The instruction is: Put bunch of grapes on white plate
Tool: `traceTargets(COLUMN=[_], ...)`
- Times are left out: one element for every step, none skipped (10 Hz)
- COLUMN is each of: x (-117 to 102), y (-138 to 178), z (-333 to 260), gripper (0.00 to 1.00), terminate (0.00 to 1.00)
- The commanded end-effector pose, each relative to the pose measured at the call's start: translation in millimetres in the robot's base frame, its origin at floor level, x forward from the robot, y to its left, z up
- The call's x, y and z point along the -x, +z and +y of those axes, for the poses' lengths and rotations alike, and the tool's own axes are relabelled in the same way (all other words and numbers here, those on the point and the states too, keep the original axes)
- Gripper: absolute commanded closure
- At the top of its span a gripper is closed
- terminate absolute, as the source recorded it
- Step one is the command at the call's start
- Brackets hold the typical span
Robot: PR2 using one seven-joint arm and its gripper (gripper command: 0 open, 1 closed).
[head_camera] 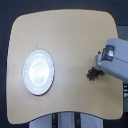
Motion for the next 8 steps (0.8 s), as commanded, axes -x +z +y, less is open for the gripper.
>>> traceTargets(x=[-12,-12,-12,-12,-9,-5,-3,1], y=[98,116,124,134,144,151,152,153], z=[24,31,35,39,47,56,63,74], gripper=[1.00,1.00,1.00,1.00,1.00,1.00,1.00,1.00], terminate=[0.00,0.00,0.00,0.00,0.00,0.00,0.00,0.00])
